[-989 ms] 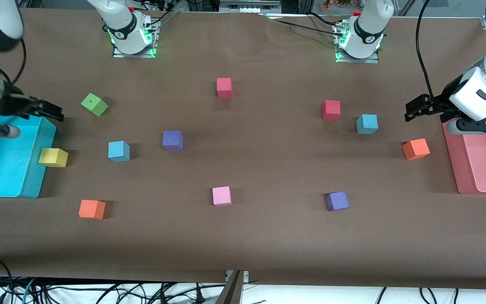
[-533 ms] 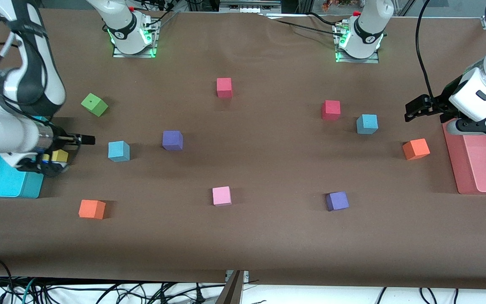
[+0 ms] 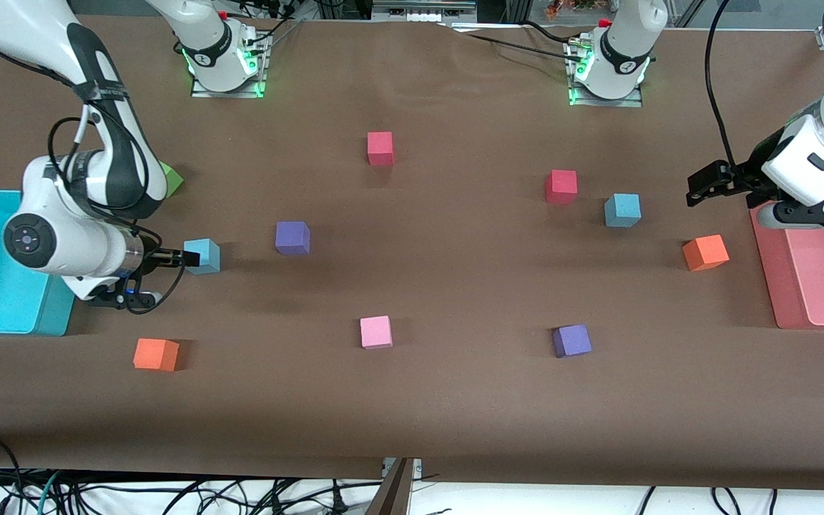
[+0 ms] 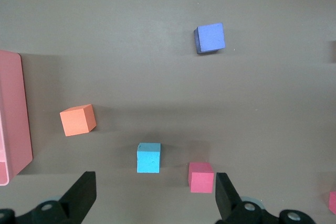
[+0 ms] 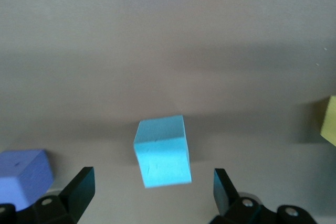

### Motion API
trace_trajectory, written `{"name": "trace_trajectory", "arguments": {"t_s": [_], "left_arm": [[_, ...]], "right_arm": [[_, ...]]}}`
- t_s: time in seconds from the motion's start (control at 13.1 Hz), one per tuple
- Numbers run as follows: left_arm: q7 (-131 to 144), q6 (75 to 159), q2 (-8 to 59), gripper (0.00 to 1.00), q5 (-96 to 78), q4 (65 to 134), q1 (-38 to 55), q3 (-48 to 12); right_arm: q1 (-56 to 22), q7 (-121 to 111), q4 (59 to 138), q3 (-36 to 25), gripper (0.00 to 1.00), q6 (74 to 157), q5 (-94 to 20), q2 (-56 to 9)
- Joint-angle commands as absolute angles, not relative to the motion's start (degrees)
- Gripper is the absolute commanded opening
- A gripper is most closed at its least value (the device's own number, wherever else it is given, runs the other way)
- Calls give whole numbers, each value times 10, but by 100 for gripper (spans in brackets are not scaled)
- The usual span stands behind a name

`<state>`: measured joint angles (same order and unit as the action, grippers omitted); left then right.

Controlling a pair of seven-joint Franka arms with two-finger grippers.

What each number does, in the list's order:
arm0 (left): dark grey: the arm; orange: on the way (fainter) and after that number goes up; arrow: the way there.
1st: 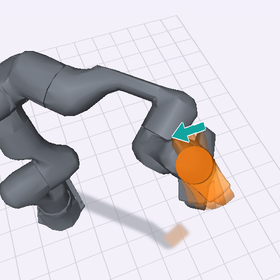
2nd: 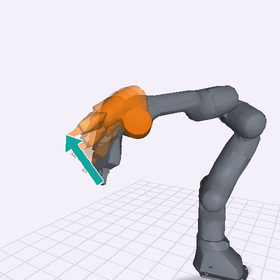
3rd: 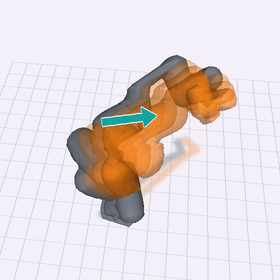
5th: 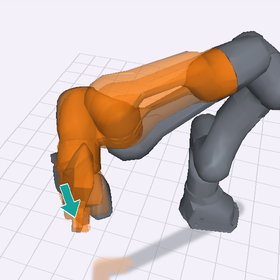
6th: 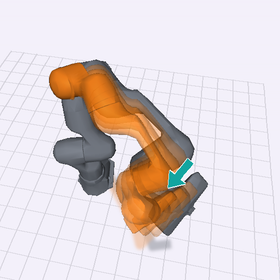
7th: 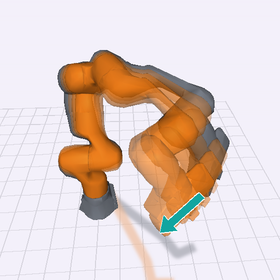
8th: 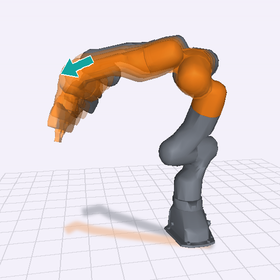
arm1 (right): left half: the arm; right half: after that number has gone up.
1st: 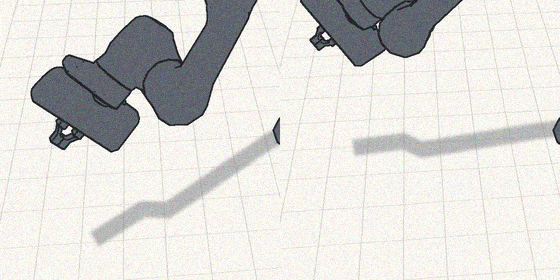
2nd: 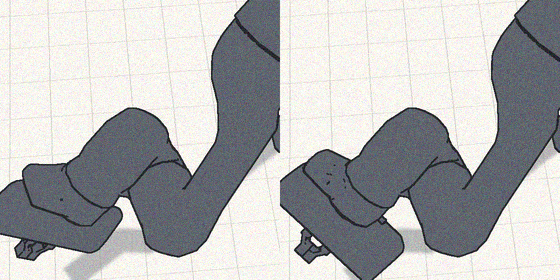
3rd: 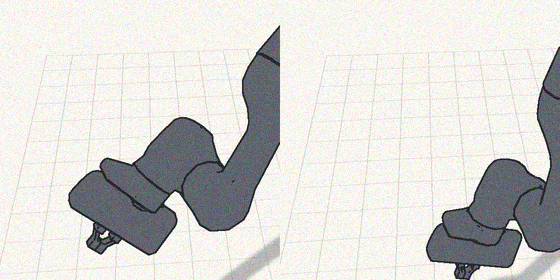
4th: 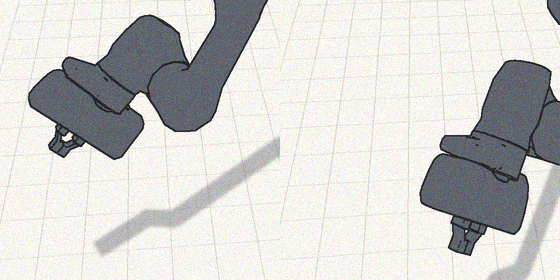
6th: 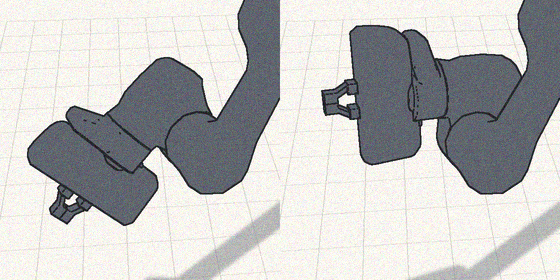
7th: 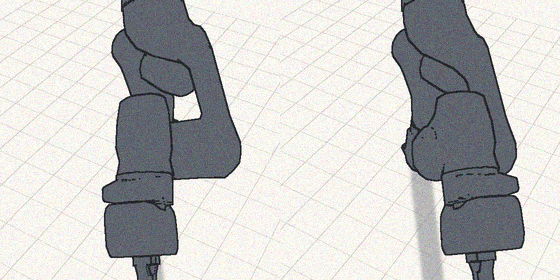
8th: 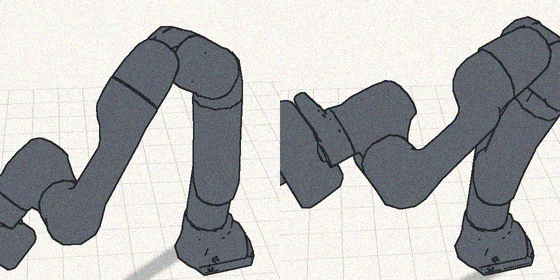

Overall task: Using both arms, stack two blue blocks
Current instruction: 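Lower the right gripper and close it on the cyan cube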

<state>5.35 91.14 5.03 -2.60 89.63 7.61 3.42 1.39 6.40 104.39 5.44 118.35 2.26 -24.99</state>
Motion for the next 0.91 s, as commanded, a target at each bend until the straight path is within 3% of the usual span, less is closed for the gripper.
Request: {"name": "trace_trajectory", "arguments": {"t_s": [0.0,0.84], "left_arm": [[47,900,56,100,-27,882,76,35],[47,900,56,100,-27,882,75,35]], "right_arm": [[16,74,1114,56,100,1248,35,-227],[11,66,1140,57,100,1270,69,-253]]}}
